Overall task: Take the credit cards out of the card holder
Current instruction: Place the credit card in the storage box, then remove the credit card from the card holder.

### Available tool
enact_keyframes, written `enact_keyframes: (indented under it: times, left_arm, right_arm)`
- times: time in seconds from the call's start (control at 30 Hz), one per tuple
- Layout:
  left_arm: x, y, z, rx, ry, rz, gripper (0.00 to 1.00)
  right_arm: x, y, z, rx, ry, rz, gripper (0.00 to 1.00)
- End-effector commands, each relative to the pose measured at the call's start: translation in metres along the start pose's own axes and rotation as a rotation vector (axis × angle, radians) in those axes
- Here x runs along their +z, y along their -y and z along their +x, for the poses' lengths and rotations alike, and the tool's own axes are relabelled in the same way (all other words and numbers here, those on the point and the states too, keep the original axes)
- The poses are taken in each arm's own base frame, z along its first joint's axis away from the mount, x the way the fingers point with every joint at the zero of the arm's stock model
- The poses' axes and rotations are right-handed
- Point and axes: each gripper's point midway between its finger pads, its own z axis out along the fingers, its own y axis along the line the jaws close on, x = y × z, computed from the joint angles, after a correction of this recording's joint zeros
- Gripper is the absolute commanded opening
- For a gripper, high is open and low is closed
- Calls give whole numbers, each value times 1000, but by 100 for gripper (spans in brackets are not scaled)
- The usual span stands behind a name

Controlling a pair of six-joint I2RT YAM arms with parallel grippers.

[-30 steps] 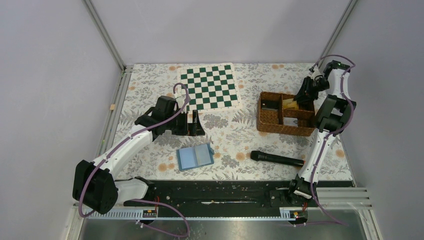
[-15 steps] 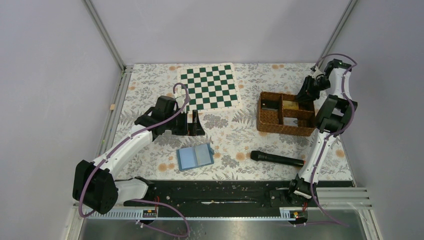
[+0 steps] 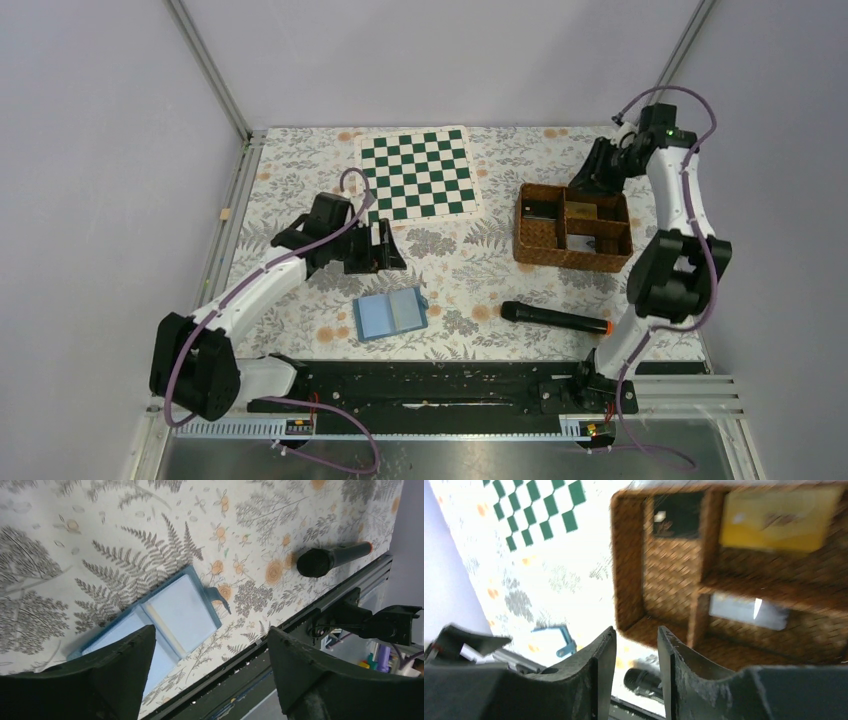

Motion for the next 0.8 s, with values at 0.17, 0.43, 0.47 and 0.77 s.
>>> enact_keyframes:
  times: [0.17,0.43,0.47,0.77]
  left_arm:
    - [22,-14,52,-99,-92,-16,61]
    - [34,-43,77,-195,-52,-93,47]
    - [34,-48,76,-195,-30,-117,47]
    - [33,-67,78,-210,34,-186,46]
  right_arm:
    - [19,-96,116,-108,16,-126,43]
    - [32,-180,227,-244,-53,-368,43]
    - [35,-187,236,-254,-49,-377,44]
    - [81,-217,290,-455,-1,-278,65]
